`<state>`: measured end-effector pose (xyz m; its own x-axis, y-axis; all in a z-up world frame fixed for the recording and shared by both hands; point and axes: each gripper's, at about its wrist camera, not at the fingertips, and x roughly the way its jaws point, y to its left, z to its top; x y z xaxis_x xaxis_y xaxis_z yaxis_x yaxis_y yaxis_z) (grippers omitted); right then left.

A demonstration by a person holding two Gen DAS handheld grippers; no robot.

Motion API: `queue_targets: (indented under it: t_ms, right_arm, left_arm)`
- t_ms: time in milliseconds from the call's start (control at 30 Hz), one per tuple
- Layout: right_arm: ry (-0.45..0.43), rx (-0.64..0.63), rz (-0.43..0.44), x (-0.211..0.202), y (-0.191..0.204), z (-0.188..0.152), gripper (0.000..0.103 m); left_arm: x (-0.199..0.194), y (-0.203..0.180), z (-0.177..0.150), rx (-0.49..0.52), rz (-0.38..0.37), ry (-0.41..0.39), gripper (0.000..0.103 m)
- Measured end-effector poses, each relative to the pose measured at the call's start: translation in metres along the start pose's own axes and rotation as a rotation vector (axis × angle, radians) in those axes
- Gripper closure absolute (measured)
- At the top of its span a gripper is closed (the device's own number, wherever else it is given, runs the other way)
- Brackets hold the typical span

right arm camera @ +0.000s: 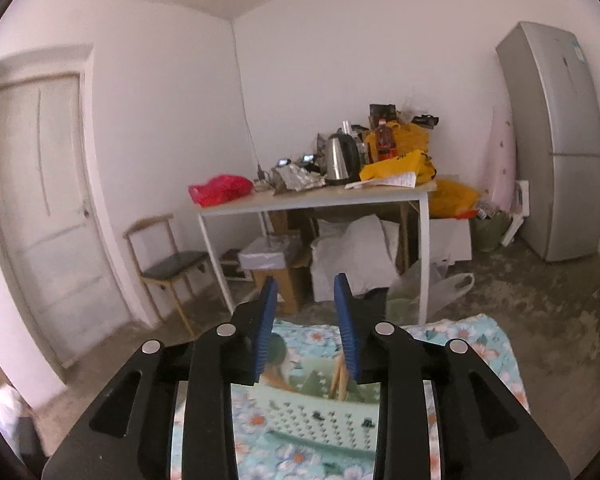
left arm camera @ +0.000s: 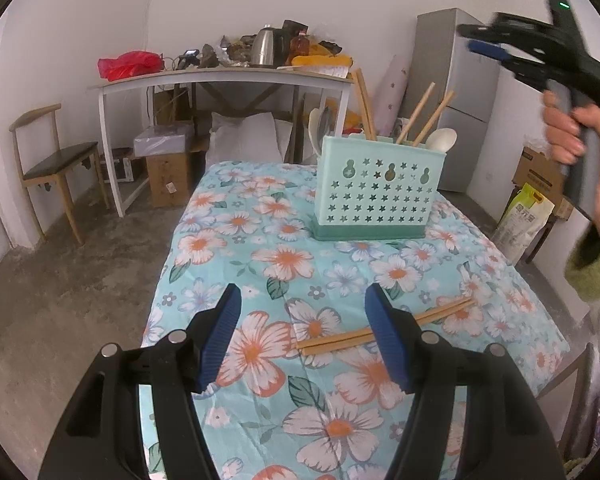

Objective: Organize utensils

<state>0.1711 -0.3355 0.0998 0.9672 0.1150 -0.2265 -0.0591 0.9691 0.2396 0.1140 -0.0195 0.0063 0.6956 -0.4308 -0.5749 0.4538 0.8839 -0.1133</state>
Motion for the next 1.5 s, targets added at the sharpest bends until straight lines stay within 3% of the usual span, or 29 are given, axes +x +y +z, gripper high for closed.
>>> queue_targets:
  t_ms: [167, 267, 433, 567, 700, 833, 1000, 1233, 1500]
  right_arm:
    - [-0.019, 0.069, 0.038, -0.049, -0.006, -0.010, 0.067]
    - [0.040, 0.118, 0.040, -0.063, -0.012, -0.032, 0.062]
    - [0.273, 0.191, -0.065, -0.056, -0.029, -0.097, 0.058]
    - [0.543, 0.368, -0.169, -0.034, -0.060, -0.168, 0.057]
    - [0.661, 0.475, -0.195, -0.031, -0.073, -0.211, 0.056]
    - [0.688, 0.523, -0.177, -0.029, -0.078, -0.223, 0.055]
    - [0.691, 0.579, -0.130, -0.023, -0.087, -0.227, 0.052]
    - [0.683, 0.649, -0.094, -0.026, -0.099, -0.239, 0.049]
    - [0.670, 0.690, -0.053, -0.028, -0.106, -0.243, 0.049]
  left_arm:
    - [0.001, -0.006, -0.001, 0.017, -0.007, 0.004, 0.041]
    - [0.004, -0.010, 0.000, 0.025, -0.016, 0.014, 0.040]
    - [0.010, -0.024, -0.004, 0.088, 0.012, 0.032, 0.038]
    - [0.024, -0.037, -0.011, 0.164, 0.028, 0.083, 0.038]
    - [0.038, -0.055, -0.019, 0.261, 0.047, 0.109, 0.038]
    - [0.051, -0.084, -0.031, 0.458, 0.143, 0.108, 0.040]
    - [0.069, -0.116, -0.048, 0.655, 0.139, 0.137, 0.049]
    - [0.092, -0.137, -0.059, 0.775, 0.138, 0.170, 0.058]
    - [0.110, -0.148, -0.061, 0.808, 0.144, 0.200, 0.067]
